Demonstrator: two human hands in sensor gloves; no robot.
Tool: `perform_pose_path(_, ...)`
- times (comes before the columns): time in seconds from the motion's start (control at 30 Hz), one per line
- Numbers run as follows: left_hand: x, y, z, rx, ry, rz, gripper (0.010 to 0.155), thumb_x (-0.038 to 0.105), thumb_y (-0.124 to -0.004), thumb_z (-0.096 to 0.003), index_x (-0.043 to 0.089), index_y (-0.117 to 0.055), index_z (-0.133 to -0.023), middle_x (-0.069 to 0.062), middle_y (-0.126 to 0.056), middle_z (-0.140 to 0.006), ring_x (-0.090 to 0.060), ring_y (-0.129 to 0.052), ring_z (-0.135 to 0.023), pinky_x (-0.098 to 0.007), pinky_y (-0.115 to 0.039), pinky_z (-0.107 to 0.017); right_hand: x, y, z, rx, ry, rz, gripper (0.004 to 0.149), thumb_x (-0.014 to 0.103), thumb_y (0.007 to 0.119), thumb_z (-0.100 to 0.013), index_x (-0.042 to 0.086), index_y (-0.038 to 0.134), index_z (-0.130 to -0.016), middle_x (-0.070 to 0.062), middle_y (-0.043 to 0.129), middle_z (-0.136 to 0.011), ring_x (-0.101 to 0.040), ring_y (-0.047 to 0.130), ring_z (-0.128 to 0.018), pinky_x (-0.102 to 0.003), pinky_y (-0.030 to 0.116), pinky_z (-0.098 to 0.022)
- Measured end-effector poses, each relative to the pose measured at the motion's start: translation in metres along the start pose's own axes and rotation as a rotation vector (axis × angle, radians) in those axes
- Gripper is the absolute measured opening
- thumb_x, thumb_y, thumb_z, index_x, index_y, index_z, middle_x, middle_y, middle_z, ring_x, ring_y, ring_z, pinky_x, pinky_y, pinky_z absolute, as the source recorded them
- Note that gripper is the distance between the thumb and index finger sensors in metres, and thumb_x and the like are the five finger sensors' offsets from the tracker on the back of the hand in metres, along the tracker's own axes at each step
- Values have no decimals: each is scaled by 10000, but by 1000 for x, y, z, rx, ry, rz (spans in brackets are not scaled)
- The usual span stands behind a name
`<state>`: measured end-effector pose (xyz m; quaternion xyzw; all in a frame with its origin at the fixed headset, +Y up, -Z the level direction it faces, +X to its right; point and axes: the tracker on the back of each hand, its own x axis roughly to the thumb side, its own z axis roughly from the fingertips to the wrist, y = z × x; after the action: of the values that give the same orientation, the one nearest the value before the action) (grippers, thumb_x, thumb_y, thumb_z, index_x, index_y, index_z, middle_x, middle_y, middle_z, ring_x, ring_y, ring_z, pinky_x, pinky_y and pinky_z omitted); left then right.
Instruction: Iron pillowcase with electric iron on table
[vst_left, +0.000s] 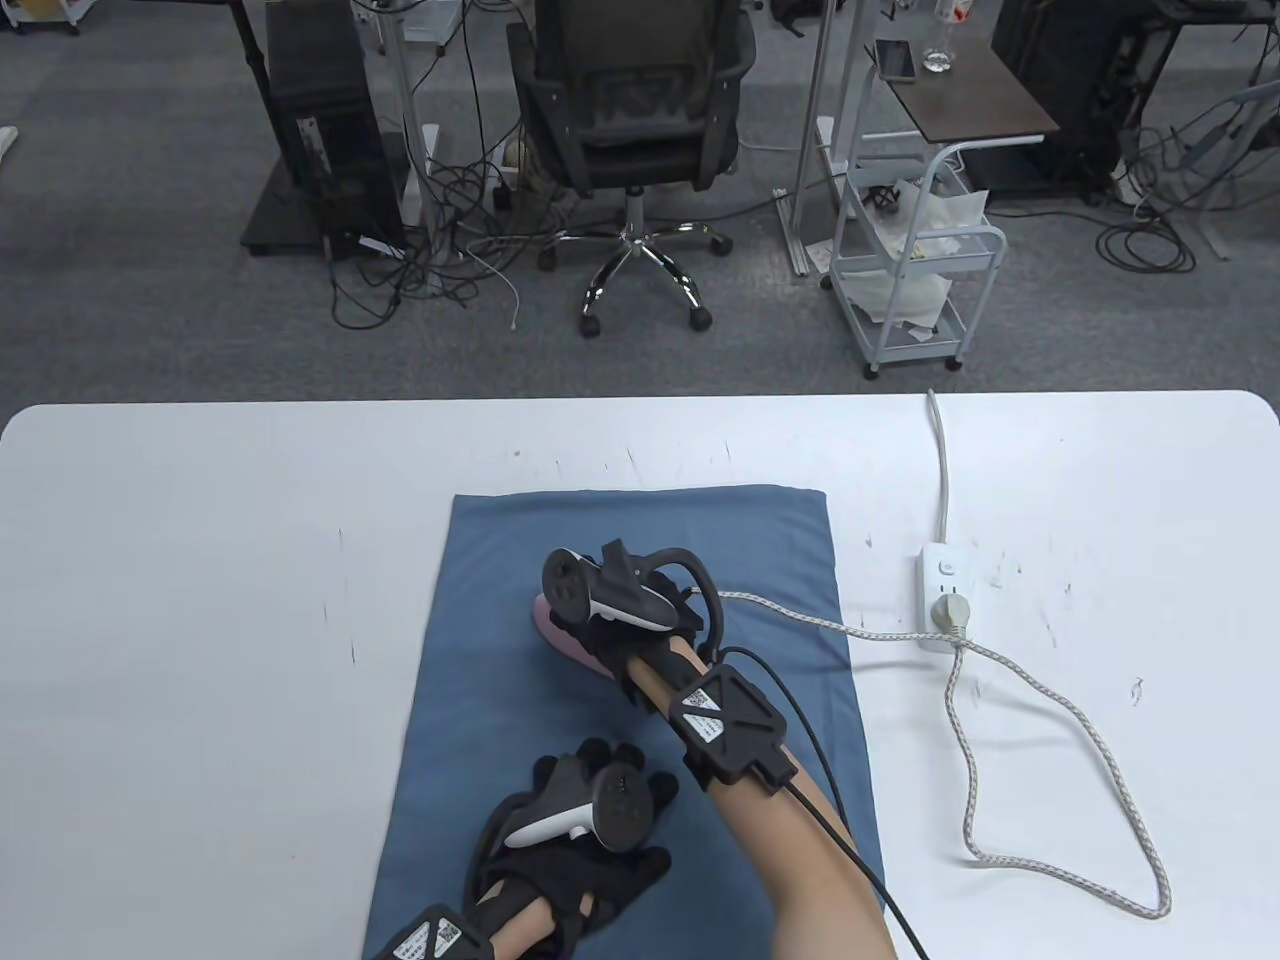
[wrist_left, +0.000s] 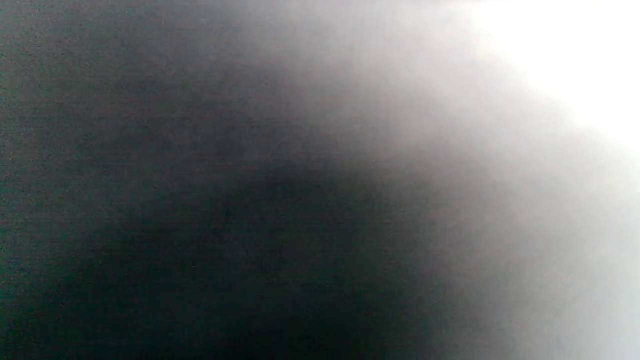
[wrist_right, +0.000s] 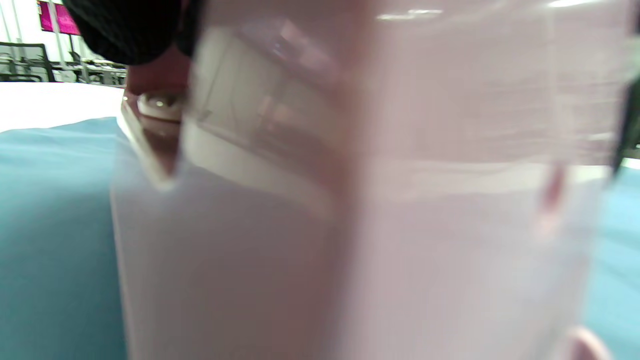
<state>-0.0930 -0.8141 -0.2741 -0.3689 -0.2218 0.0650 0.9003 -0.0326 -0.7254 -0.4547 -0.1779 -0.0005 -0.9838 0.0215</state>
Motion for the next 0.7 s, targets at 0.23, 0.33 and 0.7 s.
perform_pose_path(0.23, 0, 0, 0, 0, 0, 0, 731, 635, -374, -485, 461, 146, -969, 56, 340, -993, -303, 355, -909, -659, 159, -604, -64, 2, 32, -3, 138, 47, 662, 547, 695, -465, 105, 661, -957, 63, 923, -472, -55, 951, -226, -341, 924, -320)
perform_pose_path(0.33, 0, 0, 0, 0, 0, 0, 730, 635, -372, -485, 462, 147, -968, 57, 340, -993, -301, 355, -909, -658, 159, -605, -96, 3, 49, -2, 209, 68, 667, 547, 693, -463, 100, 661, -956, 59, 926, -474, -59, 956, -228, -349, 925, -319)
perform_pose_path(0.7, 0, 0, 0, 0, 1, -1, 731, 635, -373, -485, 462, 147, -968, 57, 340, -993, -303, 354, -909, -659, 158, -604, -183, 6, 91, 6, 438, 44, 665, 547, 697, -461, 105, 663, -957, 52, 925, -475, -66, 952, -233, -356, 918, -325)
